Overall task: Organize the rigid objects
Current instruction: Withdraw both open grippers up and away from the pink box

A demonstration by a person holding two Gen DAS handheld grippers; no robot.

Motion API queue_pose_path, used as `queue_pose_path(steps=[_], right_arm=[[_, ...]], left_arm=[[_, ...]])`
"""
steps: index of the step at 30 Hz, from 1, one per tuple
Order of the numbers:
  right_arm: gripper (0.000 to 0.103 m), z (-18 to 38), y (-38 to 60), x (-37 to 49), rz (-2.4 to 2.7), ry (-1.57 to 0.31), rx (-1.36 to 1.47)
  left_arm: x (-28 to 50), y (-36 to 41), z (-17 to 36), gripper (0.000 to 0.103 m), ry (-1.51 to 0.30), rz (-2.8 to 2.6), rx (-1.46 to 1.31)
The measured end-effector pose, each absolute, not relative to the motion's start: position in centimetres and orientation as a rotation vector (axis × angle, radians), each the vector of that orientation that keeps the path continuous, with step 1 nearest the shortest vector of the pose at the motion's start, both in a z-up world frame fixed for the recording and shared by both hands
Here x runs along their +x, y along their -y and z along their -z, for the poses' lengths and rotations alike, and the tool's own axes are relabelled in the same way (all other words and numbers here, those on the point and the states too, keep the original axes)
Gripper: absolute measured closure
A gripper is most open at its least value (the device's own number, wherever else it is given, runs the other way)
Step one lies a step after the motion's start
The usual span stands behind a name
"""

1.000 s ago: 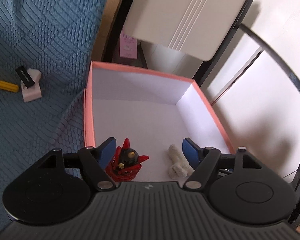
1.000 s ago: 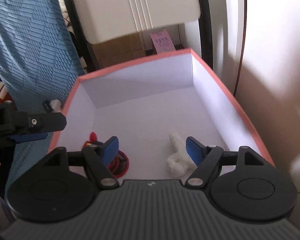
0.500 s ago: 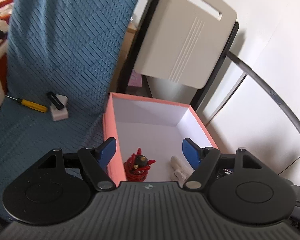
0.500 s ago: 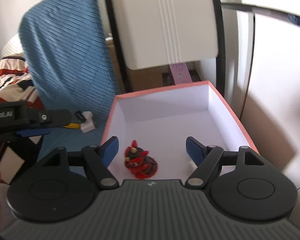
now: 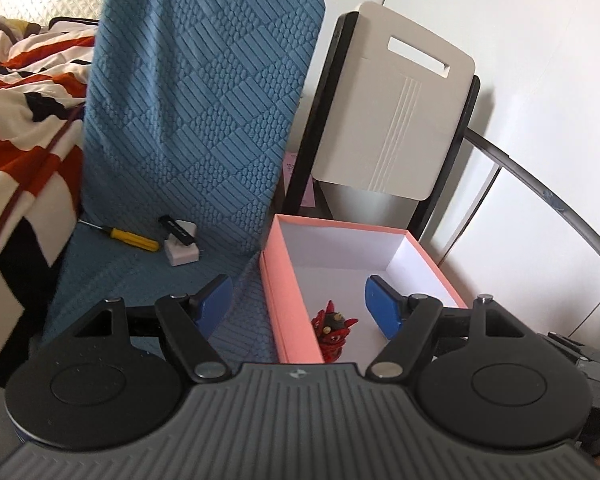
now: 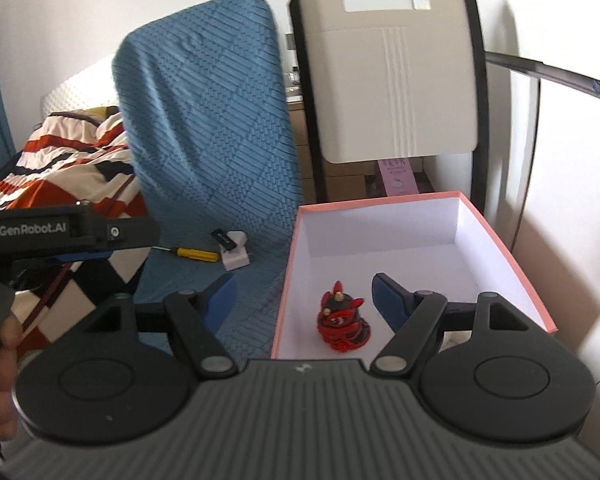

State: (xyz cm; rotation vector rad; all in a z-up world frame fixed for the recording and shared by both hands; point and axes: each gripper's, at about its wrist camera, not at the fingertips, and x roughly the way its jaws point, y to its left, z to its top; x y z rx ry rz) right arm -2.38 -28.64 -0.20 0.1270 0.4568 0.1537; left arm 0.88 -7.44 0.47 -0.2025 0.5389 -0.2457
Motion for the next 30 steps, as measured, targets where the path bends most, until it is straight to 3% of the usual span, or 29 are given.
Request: queue_pose_path(steps=[30], right_arm=[[0.027,2.7,20.3,-5.9,-0.204,-0.519,0.110]], left_arm=[[-3.2,-0.8,2.7,0.024,-0.581,0.178,-0.264]])
